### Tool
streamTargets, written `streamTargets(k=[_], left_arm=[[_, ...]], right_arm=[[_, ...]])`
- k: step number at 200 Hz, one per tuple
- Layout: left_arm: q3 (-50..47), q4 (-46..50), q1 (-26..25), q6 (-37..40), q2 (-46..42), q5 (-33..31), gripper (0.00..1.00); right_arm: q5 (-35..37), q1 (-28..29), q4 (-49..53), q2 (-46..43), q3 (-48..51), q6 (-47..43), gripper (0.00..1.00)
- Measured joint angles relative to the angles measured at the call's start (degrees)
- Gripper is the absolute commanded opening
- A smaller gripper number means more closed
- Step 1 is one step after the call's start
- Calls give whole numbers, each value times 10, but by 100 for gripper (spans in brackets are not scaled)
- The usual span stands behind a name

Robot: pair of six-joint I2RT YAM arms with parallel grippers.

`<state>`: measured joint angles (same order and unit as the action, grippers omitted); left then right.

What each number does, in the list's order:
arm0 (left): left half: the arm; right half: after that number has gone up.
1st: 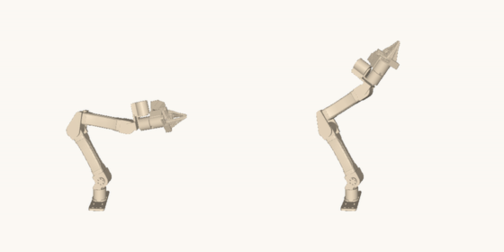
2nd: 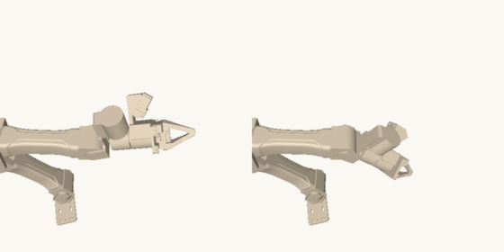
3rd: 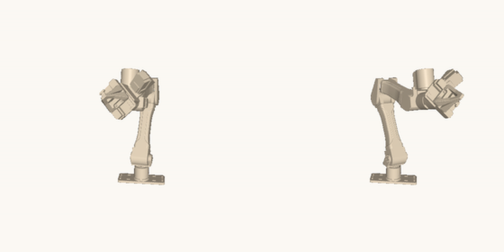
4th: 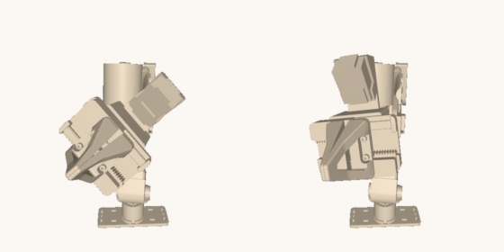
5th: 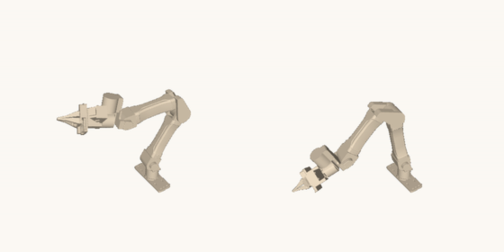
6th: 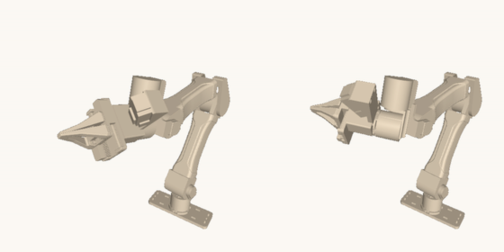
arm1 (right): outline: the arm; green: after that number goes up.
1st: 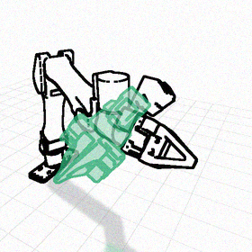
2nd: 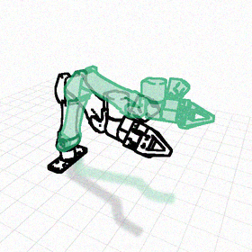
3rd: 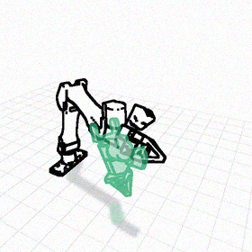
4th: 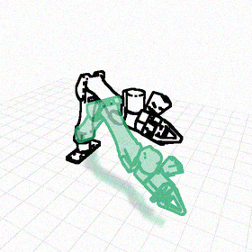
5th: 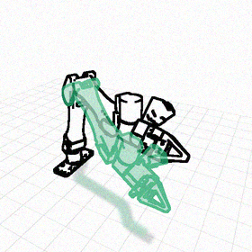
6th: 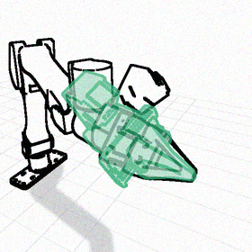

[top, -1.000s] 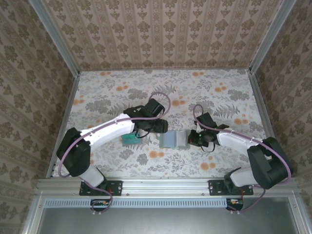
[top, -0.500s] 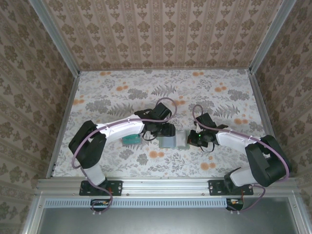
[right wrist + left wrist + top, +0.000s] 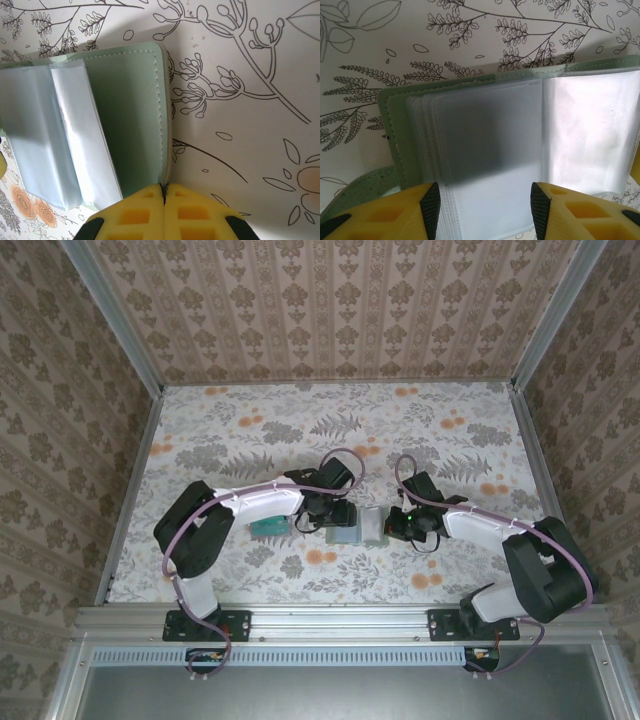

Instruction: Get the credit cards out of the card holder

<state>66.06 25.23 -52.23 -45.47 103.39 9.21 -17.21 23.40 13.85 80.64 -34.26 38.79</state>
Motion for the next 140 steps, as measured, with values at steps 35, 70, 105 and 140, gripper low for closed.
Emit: streamTargets(k=[35, 70, 105, 140], left_arm=[[0, -2, -3, 0, 2, 7, 52], [1, -13, -6, 2, 13, 21, 51], [1, -23, -6, 4, 13, 33, 53], [1, -42, -8, 9, 17, 60, 53]], right_arm=[[-3, 0, 0, 1, 0, 0, 0], [-4, 0, -2, 4, 0, 0, 0], [-4, 0, -2, 4, 0, 0, 0], [-6, 0, -2, 4, 0, 1, 0]])
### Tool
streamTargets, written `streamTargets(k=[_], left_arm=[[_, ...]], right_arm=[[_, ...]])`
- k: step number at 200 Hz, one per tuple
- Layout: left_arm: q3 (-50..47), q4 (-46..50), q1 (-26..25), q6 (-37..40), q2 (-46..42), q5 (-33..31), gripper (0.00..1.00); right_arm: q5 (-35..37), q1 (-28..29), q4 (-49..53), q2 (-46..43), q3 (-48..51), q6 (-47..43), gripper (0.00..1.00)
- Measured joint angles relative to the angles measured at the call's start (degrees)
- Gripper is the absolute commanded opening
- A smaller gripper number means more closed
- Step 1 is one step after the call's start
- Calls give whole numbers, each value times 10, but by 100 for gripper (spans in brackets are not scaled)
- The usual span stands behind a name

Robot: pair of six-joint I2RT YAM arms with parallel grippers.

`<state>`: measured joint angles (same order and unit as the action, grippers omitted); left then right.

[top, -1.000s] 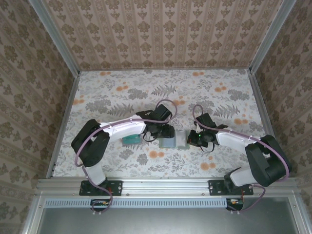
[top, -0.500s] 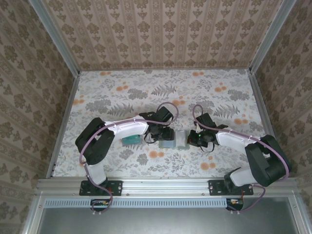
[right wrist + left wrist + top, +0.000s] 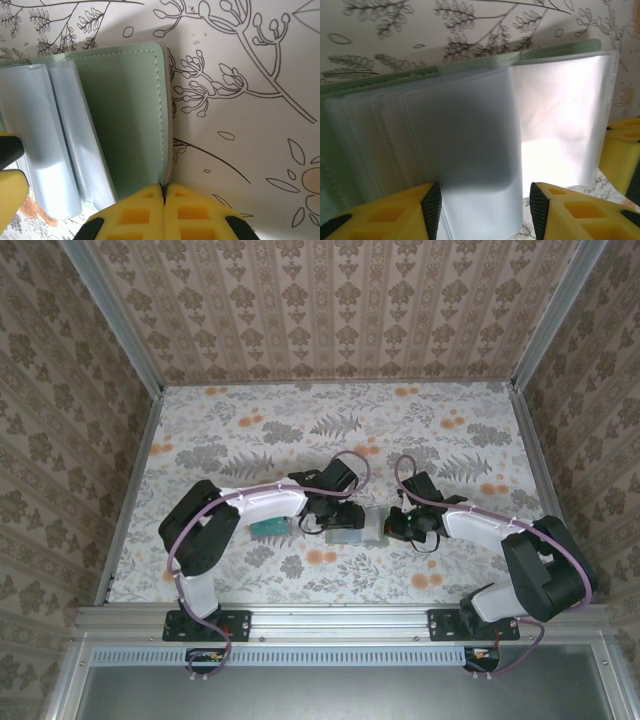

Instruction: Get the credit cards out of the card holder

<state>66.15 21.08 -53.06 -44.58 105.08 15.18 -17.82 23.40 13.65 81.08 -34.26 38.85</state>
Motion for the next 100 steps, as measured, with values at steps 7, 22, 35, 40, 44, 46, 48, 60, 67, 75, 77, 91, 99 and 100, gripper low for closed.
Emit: streamTargets(k=[7, 22, 35, 40, 44, 46, 48, 60, 67, 75, 77, 91, 99, 100], left_arm=[[0, -3, -2, 2, 1, 4, 52], [2, -6, -6, 7, 2, 13, 52], [6, -6, -9, 9, 2, 17, 52], [7, -7, -10, 11, 2, 18, 53], [7, -8, -12, 11, 2, 19, 52], [8, -8, -12, 12, 2, 19, 52], [8, -9, -12, 12, 2, 19, 52], [8, -10, -13, 15, 2, 18, 52], [8, -10, -13, 16, 2, 16, 53], [8, -9, -12, 17, 1, 11, 53], [8, -8, -12, 17, 1, 10, 53], [7, 1, -12, 19, -5, -4, 53], [5, 4, -10, 21, -12, -16, 53], [5, 5, -10, 21, -13, -17, 53]], right_arm=[[0, 0, 0, 0, 0, 1, 0], [-1, 0, 0, 0, 0, 1, 0], [-2, 0, -2, 0, 0, 1, 0], [-2, 0, -2, 0, 0, 1, 0], [-2, 0, -2, 0, 0, 1, 0], [-2, 0, -2, 0, 0, 1, 0], [-2, 0, -2, 0, 0, 1, 0], [-2, 0, -2, 0, 0, 1, 0], [-2, 0, -2, 0, 0, 1, 0], [-2, 0, -2, 0, 1, 1, 0], [-2, 0, -2, 0, 1, 1, 0], [-2, 0, -2, 0, 2, 2, 0], [-3, 0, -2, 0, 2, 2, 0], [-2, 0, -2, 0, 2, 2, 0]])
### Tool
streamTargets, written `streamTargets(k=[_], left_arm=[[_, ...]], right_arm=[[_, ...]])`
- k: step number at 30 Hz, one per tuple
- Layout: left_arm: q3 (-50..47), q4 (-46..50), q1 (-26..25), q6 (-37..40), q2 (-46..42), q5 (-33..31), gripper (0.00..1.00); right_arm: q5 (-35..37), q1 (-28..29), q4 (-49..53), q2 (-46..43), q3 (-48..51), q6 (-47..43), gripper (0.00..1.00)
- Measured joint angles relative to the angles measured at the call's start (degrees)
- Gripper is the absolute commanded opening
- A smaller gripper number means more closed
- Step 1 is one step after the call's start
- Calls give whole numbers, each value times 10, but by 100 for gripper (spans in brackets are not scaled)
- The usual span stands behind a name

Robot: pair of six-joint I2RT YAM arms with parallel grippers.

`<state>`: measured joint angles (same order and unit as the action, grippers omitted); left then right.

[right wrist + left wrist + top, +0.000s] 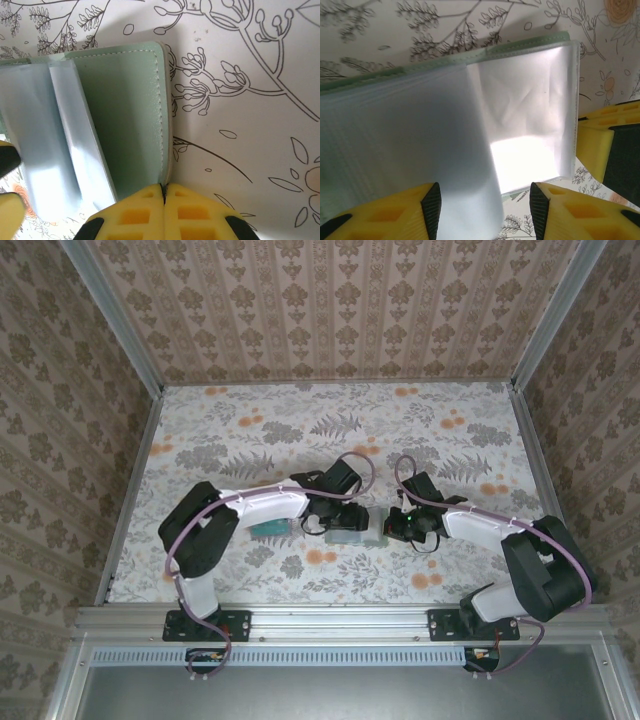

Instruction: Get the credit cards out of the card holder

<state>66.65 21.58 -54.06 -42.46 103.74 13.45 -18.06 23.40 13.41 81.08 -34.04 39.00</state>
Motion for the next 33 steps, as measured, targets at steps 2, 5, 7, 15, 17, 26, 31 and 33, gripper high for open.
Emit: streamTargets(k=[2, 5, 7, 15, 17, 26, 31, 33], left_arm=[[-7, 8, 5, 0, -16, -16, 54], [-17, 19, 16, 0, -33, -34, 54], [-22, 22, 21, 0, -35, -40, 54], [-24, 25, 16, 0, -28, -40, 53], [-24, 24, 15, 0, -22, -38, 53], [-24, 21, 15, 0, -5, -28, 53], [-24, 6, 14, -1, -2, -12, 55], [-25, -5, 13, -4, -2, -4, 56]], right_arm=[[-1, 0, 0, 0, 0, 0, 0], [-2, 0, 0, 0, 0, 2, 0], [-2, 0, 0, 0, 0, 2, 0], [-2, 0, 0, 0, 0, 2, 0], [-2, 0, 0, 0, 0, 2, 0], [-2, 0, 0, 0, 0, 2, 0], [-2, 0, 0, 0, 0, 2, 0], [-2, 0, 0, 0, 0, 2, 0]])
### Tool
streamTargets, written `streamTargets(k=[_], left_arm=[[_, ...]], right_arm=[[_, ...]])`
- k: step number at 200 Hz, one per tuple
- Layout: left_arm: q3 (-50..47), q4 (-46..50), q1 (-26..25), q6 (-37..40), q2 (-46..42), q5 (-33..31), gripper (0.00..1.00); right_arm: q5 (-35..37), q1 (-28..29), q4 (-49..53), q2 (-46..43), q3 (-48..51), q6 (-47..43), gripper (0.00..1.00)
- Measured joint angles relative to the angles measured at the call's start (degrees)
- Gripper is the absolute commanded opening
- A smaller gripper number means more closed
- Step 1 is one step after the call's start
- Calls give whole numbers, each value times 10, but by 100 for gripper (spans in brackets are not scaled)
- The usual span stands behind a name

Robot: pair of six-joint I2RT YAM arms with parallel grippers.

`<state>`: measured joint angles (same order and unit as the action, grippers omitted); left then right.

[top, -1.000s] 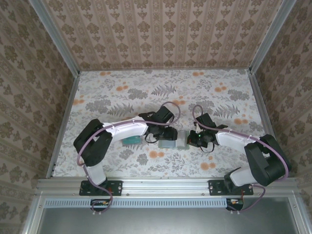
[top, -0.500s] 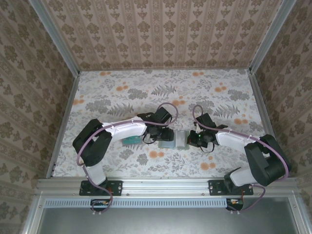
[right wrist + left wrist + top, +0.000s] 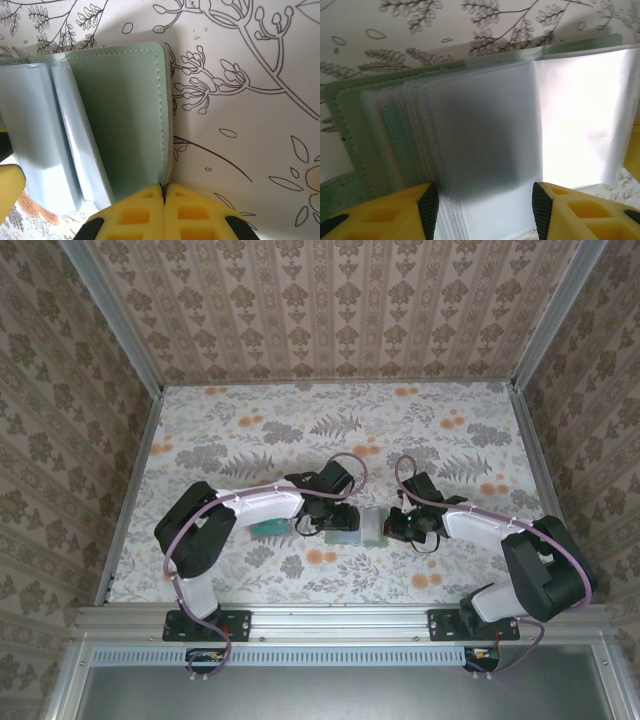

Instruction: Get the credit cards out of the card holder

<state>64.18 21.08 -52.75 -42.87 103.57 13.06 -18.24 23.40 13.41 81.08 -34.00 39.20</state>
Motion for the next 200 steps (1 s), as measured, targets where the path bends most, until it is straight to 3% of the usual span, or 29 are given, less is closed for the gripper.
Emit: streamTargets(k=[114, 200], left_arm=[[44, -34, -16, 9, 7, 59, 57], [73, -33, -26, 22, 24, 70, 55]], right_arm=[[-1, 0, -2, 3, 0, 0, 1], [3, -12, 5, -3, 0, 0, 14]])
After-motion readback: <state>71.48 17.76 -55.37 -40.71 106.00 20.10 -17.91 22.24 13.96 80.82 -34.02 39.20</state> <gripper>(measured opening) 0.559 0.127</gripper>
